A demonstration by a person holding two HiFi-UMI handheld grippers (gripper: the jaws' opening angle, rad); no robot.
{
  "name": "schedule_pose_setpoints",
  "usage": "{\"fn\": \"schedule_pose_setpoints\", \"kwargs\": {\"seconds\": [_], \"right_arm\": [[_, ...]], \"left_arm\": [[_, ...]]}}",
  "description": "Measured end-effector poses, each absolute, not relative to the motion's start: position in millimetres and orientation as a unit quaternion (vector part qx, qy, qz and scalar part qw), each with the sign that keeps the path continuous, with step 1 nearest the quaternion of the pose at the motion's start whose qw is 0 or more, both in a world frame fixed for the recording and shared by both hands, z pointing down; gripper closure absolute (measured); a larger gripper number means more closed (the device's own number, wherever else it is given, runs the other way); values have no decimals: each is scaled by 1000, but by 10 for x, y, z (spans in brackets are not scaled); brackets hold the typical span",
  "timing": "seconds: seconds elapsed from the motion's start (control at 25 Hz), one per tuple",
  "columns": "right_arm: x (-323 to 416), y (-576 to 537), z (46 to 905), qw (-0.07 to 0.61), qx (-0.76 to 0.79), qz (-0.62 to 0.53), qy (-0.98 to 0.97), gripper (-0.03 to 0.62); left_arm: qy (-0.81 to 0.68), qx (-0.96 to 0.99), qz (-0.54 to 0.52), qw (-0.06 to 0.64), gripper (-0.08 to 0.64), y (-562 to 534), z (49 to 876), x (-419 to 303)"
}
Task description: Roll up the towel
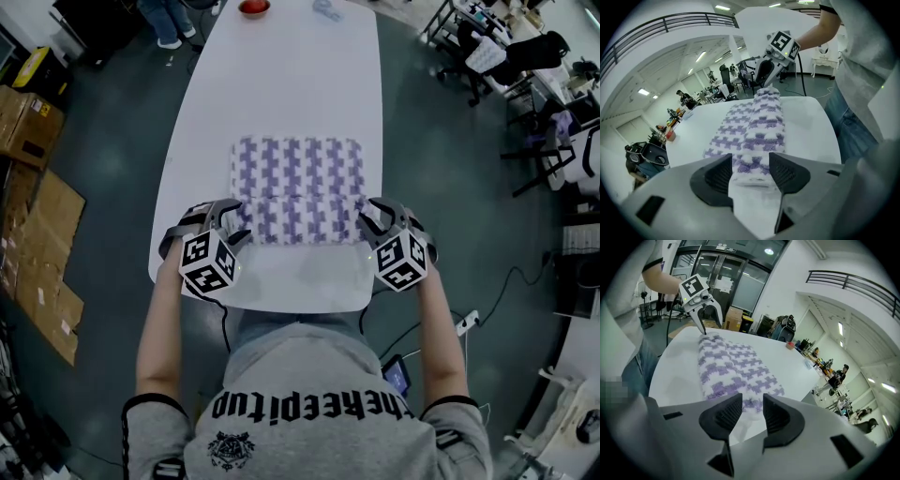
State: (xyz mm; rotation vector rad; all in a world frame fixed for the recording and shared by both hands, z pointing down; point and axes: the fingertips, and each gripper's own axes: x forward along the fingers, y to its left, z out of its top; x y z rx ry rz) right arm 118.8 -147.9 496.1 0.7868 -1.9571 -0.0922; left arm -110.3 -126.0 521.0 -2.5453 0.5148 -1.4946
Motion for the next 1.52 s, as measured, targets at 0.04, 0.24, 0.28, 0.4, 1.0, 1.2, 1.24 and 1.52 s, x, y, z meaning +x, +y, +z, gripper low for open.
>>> {"fn": "schedule_pose_setpoints", "kwargs": {"seconds": [0.04, 0.24, 0.28, 0.4, 1.0, 1.2, 1.24, 1.52], "right_arm": [[1175, -1406, 4975, 494, 317, -40, -809, 474], [1134, -1040, 5211, 513, 271, -41, -813, 443], [1127, -976, 5264, 519, 262, -46, -812, 440], [1119, -843, 5414, 541, 238, -70, -804, 426], [1241, -996, 5875, 608, 211, -112, -757, 388], [1267, -1118, 5915, 612, 228, -121, -747, 390], [1270, -1134, 5912, 613, 231, -122, -746, 400], [1250, -1190, 5852, 613, 232, -112, -747, 522]], "left_arm": [[167, -845, -502, 76, 325, -1201, 5236, -1079], [160, -836, -519, 79, 320, -970, 5421, -992], [160, -834, -522, 81, 319, -934, 5458, -988], [163, -826, -533, 84, 316, -858, 5552, -989], [162, -800, -571, 83, 311, -934, 5843, -1084], [176, -794, -575, 94, 313, -1049, 5879, -1088], [178, -793, -575, 96, 313, -1064, 5882, -1090], [179, -788, -580, 104, 407, -1134, 5861, -1116]]}}
